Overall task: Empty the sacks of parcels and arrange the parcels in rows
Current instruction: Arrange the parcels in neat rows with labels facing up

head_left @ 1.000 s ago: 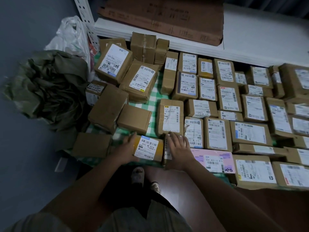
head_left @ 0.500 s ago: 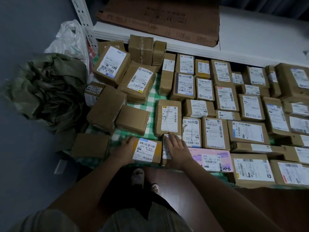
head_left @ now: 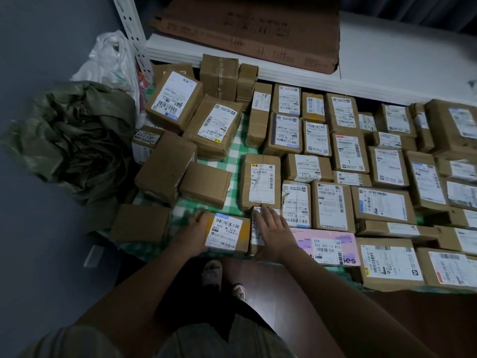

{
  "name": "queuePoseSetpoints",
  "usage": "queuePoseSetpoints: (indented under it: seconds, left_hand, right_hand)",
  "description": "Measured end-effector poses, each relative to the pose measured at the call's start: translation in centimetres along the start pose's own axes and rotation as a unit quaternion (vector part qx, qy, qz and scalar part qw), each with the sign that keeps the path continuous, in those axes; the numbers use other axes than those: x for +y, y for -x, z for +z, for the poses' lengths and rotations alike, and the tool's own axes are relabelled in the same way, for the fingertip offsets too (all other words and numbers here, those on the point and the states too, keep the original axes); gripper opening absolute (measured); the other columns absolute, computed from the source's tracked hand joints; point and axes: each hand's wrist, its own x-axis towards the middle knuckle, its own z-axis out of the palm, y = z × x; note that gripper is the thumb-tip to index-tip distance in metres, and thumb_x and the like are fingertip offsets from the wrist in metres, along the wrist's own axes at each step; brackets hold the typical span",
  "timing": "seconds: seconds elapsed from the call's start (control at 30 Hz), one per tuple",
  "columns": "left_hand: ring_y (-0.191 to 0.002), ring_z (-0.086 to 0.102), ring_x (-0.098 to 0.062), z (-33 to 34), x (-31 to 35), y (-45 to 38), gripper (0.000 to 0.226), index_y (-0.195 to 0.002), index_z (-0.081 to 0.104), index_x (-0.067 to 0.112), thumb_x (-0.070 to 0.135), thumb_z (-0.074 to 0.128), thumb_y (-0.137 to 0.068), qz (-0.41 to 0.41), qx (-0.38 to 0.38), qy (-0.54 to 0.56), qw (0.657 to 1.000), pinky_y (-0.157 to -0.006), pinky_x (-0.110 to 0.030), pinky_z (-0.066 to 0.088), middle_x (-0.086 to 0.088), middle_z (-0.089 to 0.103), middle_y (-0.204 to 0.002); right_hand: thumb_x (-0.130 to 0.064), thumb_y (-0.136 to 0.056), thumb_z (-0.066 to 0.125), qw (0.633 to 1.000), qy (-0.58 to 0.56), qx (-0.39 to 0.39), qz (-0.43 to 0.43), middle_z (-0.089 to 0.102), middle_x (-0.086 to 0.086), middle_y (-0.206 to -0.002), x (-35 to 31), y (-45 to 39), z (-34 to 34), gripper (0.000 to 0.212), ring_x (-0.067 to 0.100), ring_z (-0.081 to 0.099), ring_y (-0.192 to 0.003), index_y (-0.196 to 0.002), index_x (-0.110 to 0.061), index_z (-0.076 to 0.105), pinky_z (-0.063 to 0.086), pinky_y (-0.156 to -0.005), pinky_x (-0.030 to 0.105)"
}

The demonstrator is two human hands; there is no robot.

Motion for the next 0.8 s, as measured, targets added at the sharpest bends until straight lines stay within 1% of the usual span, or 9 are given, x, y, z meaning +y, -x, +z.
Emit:
queuePoseSetpoints:
  seconds: [0.27,0.33,0.37,0.4,0.47,0.53,0.6,0.73,0.8]
  left_hand:
    - [-0.107,0.056,-0.037,-2.5,-0.8,-0.3,0.095,-0.149,0.013,0.028,0.025,0.075,-0.078,0.064,0.002,-0.114,0.991,-0.076,-0.041,0.047,-0.014,0.035,-0.133]
    - [-0.107,0.056,-0.035,-2.9,-0.9,-0.1,0.095,-0.149,0.013,0.03,0.021,0.074,-0.077,0.069,0.002,-0.109,0.992,-0.075,-0.04,0.047,-0.013,0.038,-0.13]
    - [-0.107,0.056,-0.034,-3.0,-0.9,-0.1,0.096,-0.149,0.012,0.031,0.019,0.074,-0.077,0.069,0.001,-0.106,0.992,-0.075,-0.04,0.046,-0.013,0.039,-0.131]
    - [-0.107,0.056,-0.033,-3.0,-0.9,-0.1,0.098,-0.149,0.011,0.031,0.017,0.075,-0.076,0.07,-0.001,-0.103,0.992,-0.076,-0.04,0.047,-0.014,0.04,-0.131]
    - [-0.107,0.057,-0.033,-3.2,-1.0,-0.1,0.101,-0.149,0.01,0.03,0.019,0.077,-0.075,0.074,-0.01,-0.085,0.994,-0.078,-0.042,0.049,-0.014,0.043,-0.13]
    - [-0.109,0.055,-0.034,-3.5,-1.0,0.0,0.106,-0.149,0.006,0.028,0.024,0.079,-0.072,0.088,-0.027,-0.062,0.994,-0.079,-0.043,0.05,-0.015,0.044,-0.13]
    - [-0.114,0.052,-0.034,-4.0,-1.0,0.2,0.111,-0.151,0.002,0.027,0.027,0.08,-0.072,0.094,-0.038,-0.034,0.994,-0.081,-0.044,0.049,-0.015,0.041,-0.134]
    - [-0.116,0.049,-0.036,-4.8,-1.1,0.6,0.109,-0.151,0.001,0.026,0.023,0.079,-0.075,0.096,-0.021,0.001,0.995,-0.085,-0.044,0.047,-0.016,0.035,-0.135]
    - [-0.119,0.048,-0.035,-4.6,-1.2,0.6,0.11,-0.152,-0.001,0.025,0.022,0.079,-0.076,0.099,-0.012,0.011,0.995,-0.089,-0.046,0.047,-0.016,0.036,-0.136]
  right_hand:
    - [-0.066,-0.075,0.066,1.0,0.029,0.009,0.001,-0.006,0.02,-0.161,0.0,0.0,0.0,0.123,0.036,-0.002,-0.149,-0.154,-0.009,-0.009,0.001,-0.119,0.055]
    - [-0.076,-0.055,0.073,0.999,0.04,0.035,-0.003,0.024,0.026,-0.155,-0.1,-0.3,0.2,0.134,0.042,0.026,-0.142,-0.153,-0.005,0.016,0.021,-0.113,0.061]
    - [-0.083,-0.043,0.072,0.999,0.021,0.032,0.006,0.042,0.026,-0.146,-0.2,-0.3,0.1,0.137,0.042,0.043,-0.133,-0.148,-0.005,0.031,0.033,-0.106,0.061]
    - [-0.089,-0.04,0.064,0.999,0.007,0.051,-0.004,0.049,0.022,-0.142,-0.3,-0.3,0.1,0.137,0.04,0.048,-0.128,-0.145,-0.008,0.034,0.037,-0.103,0.059]
    - [-0.095,-0.052,0.043,0.996,-0.036,0.062,-0.057,0.026,0.016,-0.157,-0.6,-0.3,-0.2,0.131,0.033,0.023,-0.144,-0.152,-0.015,0.013,0.011,-0.117,0.054]
    - [-0.092,-0.059,0.04,0.988,-0.093,0.077,-0.093,0.003,0.007,-0.163,-1.3,-0.3,-0.8,0.127,0.026,-0.002,-0.149,-0.155,-0.02,0.001,-0.01,-0.116,0.047]
    - [-0.086,-0.065,0.053,0.981,-0.119,0.094,-0.119,0.006,0.005,-0.162,-2.2,-0.5,-1.6,0.123,0.024,0.0,-0.148,-0.155,-0.02,0.003,-0.008,-0.117,0.045]
    - [-0.068,-0.074,0.065,0.977,-0.138,0.092,-0.135,0.024,0.007,-0.153,-3.6,-1.5,-2.3,0.114,0.028,0.022,-0.138,-0.156,-0.018,0.004,0.022,-0.111,0.043]
    - [-0.062,-0.074,0.068,0.98,-0.13,0.085,-0.126,0.027,0.009,-0.15,-4.0,-1.9,-2.4,0.113,0.029,0.025,-0.135,-0.155,-0.017,0.004,0.028,-0.107,0.043]
